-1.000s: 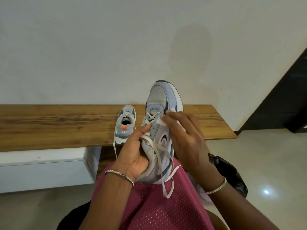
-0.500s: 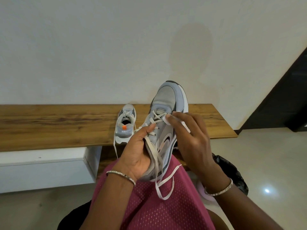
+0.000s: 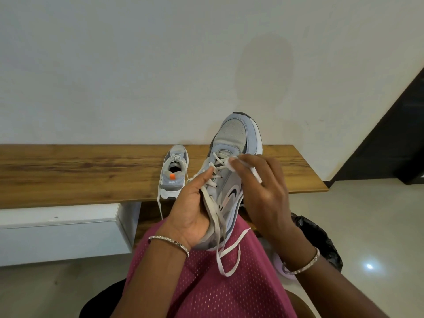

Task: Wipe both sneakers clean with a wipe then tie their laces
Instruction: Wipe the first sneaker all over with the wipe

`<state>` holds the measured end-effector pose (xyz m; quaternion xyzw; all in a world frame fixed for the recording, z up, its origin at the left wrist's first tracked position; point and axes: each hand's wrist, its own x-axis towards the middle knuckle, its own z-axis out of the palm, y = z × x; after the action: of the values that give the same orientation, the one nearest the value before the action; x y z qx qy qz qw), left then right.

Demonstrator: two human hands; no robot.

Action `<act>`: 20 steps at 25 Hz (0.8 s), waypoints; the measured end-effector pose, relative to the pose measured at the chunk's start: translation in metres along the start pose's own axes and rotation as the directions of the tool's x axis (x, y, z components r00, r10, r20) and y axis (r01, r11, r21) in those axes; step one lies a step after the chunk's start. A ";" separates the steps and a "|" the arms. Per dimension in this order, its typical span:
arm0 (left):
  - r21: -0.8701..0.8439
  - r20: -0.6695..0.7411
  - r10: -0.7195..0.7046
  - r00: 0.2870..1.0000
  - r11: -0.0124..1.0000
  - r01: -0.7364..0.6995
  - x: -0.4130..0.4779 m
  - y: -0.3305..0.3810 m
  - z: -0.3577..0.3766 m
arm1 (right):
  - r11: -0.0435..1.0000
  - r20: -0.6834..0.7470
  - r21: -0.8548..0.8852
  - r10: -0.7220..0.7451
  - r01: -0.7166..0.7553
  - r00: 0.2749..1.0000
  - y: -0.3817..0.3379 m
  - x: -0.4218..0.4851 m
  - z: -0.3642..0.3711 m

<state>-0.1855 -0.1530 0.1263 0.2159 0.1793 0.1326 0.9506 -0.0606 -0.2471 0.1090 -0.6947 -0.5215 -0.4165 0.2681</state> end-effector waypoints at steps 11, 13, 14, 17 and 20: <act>-0.016 -0.025 0.015 1.000 1.000 -0.015 0.001 -0.002 -0.003 | 0.999 -0.001 -0.014 -0.052 0.052 0.999 0.008 0.009 -0.001; -0.031 -0.009 0.016 1.000 0.999 -0.016 0.002 -0.002 -0.001 | 1.000 -0.013 0.013 -0.012 0.012 1.000 0.003 0.007 0.001; -0.043 -0.001 0.004 1.000 0.999 -0.004 0.001 -0.001 0.000 | 0.999 0.002 0.054 -0.005 0.005 1.000 -0.007 -0.001 0.002; -0.059 0.015 -0.057 0.998 0.997 0.058 0.003 0.000 -0.006 | 0.983 0.060 0.162 -0.095 0.084 0.994 -0.030 -0.031 0.000; 0.011 -0.013 0.022 1.000 1.000 -0.022 0.001 -0.001 -0.003 | 0.991 0.018 0.074 -0.109 0.107 0.994 -0.014 -0.026 0.000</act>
<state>-0.1858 -0.1529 0.1230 0.2220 0.1838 0.1436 0.9467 -0.0767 -0.2564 0.0857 -0.6598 -0.5762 -0.4032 0.2647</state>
